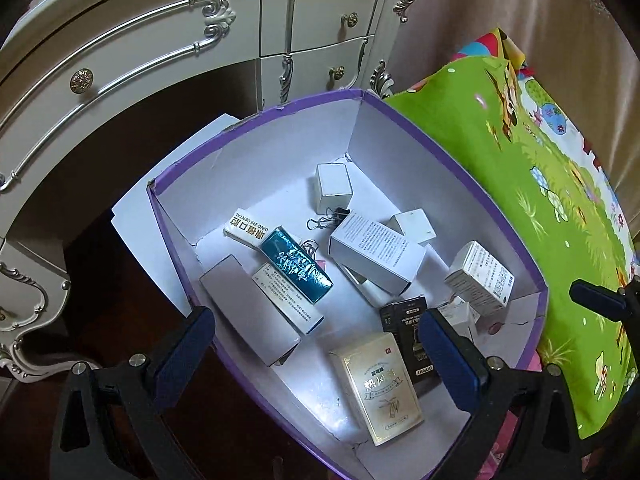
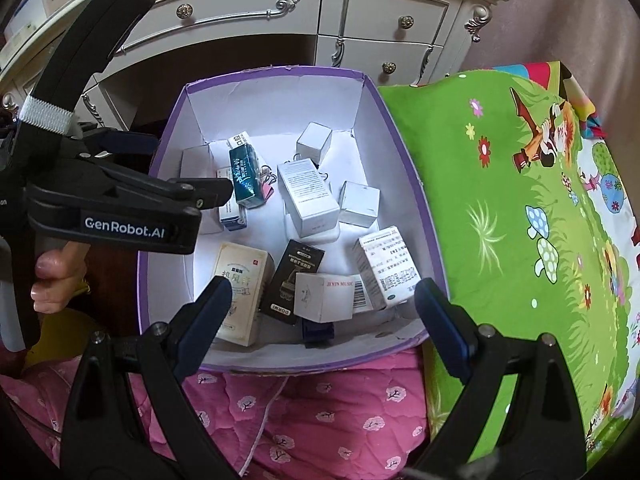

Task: Organize rigid objects
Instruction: 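Open the left gripper over the storage box while the right gripper releases the white cube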

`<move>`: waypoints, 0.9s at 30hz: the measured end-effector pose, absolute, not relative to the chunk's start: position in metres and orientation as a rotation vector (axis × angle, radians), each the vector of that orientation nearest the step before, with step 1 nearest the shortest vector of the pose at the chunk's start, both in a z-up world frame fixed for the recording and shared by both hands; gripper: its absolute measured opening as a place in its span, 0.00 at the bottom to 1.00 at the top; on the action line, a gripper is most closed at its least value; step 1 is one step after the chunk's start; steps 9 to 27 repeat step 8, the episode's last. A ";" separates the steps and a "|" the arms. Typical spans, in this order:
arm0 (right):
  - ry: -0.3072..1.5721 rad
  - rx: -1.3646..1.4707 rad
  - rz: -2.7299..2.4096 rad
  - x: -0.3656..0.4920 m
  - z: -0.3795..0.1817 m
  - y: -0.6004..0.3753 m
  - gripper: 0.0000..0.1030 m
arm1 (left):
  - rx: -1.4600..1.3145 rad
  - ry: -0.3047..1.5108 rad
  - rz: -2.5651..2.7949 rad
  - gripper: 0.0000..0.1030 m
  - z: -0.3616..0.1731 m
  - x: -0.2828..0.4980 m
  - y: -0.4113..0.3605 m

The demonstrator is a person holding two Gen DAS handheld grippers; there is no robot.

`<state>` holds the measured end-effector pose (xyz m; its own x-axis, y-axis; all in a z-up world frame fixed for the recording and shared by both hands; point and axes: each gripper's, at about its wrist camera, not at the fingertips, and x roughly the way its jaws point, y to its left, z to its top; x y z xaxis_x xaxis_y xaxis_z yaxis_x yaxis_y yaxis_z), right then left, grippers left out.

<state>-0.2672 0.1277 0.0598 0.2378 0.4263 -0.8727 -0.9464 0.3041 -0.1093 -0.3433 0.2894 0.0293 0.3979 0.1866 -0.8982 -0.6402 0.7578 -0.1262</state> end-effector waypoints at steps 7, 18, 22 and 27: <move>0.844 -0.758 1.066 -0.269 0.058 0.128 0.91 | -0.477 1.000 0.581 0.97 0.032 -0.346 0.286; 0.844 -0.758 1.064 -0.269 0.058 0.128 0.91 | -0.469 1.003 0.583 0.97 0.032 -0.345 0.286; 0.844 -0.758 1.064 -0.269 0.058 0.128 0.91 | -0.469 1.003 0.583 0.97 0.032 -0.345 0.286; 0.844 -0.758 1.064 -0.269 0.058 0.128 0.91 | -0.469 1.003 0.583 0.97 0.032 -0.345 0.286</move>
